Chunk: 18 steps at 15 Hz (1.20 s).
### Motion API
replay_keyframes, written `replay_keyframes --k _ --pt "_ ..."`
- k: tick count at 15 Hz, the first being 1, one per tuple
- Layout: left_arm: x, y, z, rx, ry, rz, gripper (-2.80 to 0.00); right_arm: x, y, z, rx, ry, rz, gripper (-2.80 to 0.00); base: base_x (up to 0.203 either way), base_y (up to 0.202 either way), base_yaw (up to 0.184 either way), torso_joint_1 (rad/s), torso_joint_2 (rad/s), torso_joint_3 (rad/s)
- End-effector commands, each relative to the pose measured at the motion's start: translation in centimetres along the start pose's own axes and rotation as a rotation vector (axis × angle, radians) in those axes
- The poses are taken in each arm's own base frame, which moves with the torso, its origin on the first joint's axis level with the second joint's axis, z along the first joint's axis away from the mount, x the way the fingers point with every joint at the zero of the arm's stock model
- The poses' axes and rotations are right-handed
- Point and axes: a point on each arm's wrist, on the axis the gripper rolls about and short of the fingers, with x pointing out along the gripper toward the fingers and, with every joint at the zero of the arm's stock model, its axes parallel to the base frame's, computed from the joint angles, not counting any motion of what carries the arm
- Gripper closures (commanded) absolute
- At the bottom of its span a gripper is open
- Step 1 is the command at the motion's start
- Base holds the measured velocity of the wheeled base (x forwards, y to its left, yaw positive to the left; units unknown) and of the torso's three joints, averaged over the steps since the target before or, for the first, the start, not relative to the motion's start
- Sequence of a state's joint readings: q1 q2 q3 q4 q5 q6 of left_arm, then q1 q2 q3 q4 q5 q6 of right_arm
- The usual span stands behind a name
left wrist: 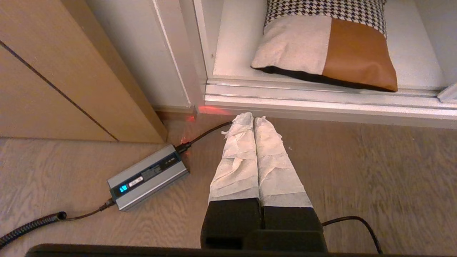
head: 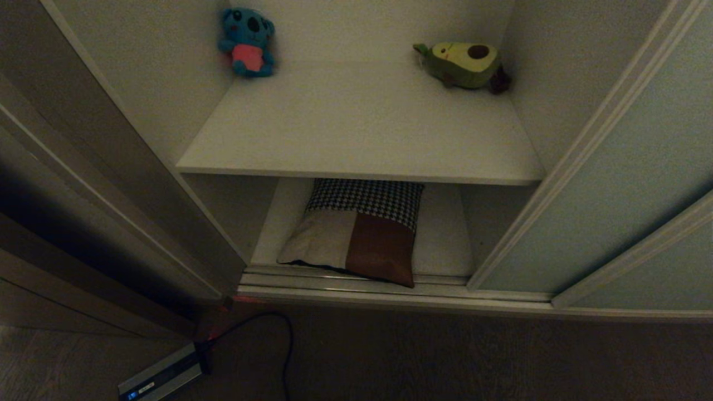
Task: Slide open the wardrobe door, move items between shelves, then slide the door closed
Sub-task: Close the door
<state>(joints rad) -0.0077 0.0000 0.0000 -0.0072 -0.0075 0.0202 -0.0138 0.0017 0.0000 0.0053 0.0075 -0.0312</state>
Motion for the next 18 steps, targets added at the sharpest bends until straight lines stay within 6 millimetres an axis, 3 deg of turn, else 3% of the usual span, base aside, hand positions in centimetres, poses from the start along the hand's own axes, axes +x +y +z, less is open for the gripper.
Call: replay_keyframes --k 1,7,8,11,14,18 --pt "0.0 0.0 0.0 0.000 0.000 0.000 0.00 0.0 0.0 -0.1 -0.025 0.007 0.004 0.00 0.000 0.000 0.000 0.000 0.00 0.000" --pt "0.0 0.0 0.0 0.000 0.001 0.000 0.00 -0.2 0.0 0.6 -0.004 -0.011 -0.001 0.00 0.000 0.000 0.000 0.000 0.00 0.000" --pt "0.0 0.0 0.0 0.000 0.001 0.000 0.00 -0.5 -0.1 1.9 -0.004 -0.024 0.002 0.00 0.000 0.000 0.000 0.000 0.00 0.000" --pt "0.0 0.0 0.0 0.000 0.001 0.000 0.00 -3.0 -0.3 8.7 -0.001 -0.092 -0.014 0.00 0.000 0.000 0.000 0.000 0.00 0.000" --pt "0.0 0.0 0.0 0.000 0.001 0.000 0.00 -5.1 -0.5 13.9 -0.015 -0.037 -0.034 0.00 0.000 0.000 0.000 0.000 0.00 0.000" --pt "0.0 0.0 0.0 0.000 0.001 0.000 0.00 -2.6 -0.8 20.3 -0.049 0.041 -0.146 0.00 0.000 0.000 0.000 0.000 0.00 0.000"
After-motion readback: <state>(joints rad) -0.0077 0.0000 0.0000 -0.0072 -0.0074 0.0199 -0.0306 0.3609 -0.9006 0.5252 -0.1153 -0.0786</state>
